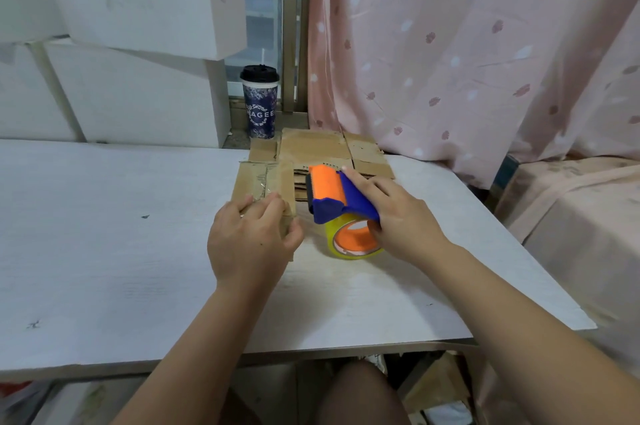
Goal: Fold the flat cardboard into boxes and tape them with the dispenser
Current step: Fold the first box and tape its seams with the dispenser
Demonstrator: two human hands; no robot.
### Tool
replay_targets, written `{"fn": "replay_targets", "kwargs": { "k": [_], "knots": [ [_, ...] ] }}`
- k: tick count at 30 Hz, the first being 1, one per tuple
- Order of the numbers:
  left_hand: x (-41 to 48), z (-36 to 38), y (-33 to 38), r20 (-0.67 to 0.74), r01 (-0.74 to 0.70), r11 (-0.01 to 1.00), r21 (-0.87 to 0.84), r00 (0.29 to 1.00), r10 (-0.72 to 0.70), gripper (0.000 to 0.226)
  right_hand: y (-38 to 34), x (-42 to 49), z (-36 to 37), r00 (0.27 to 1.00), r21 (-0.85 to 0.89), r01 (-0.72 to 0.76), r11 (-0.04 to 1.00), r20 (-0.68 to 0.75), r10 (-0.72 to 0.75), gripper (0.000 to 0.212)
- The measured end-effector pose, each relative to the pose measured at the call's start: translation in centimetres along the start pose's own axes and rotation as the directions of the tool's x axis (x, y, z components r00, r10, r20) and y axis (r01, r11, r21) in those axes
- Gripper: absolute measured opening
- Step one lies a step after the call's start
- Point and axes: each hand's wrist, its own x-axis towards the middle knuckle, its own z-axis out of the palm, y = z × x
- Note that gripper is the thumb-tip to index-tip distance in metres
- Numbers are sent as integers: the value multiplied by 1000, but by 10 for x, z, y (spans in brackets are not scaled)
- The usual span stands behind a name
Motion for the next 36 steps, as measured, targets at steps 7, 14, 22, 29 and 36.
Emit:
{"fn": "replay_targets", "kwargs": {
  "k": [7, 14, 22, 29, 36],
  "knots": [
    [-1, 0, 4, -5, -60, 997, 52, 998, 61, 15, 10, -2, -5, 994, 273, -103, 957, -6, 109, 96],
    [0, 0, -3, -12, -104, 994, 30, 994, 104, 14, 7, -10, -2, 986, 302, -154, 941, -20, 168, 103],
    [0, 2, 0, -17, -69, 998, 0, 998, 69, 14, 8, -12, -9, 990, -135, -89, 987, 92, 102, 92],
    [0, -4, 2, 79, -19, 999, -31, 997, 21, 17, 5, -1, -20, 965, -240, -62, 969, 235, 120, 88],
    [3, -10, 1, 171, -16, 999, -36, 985, 22, 22, -13, 19, -32, 970, -382, 54, 922, 240, 42, 75]
  ]
}}
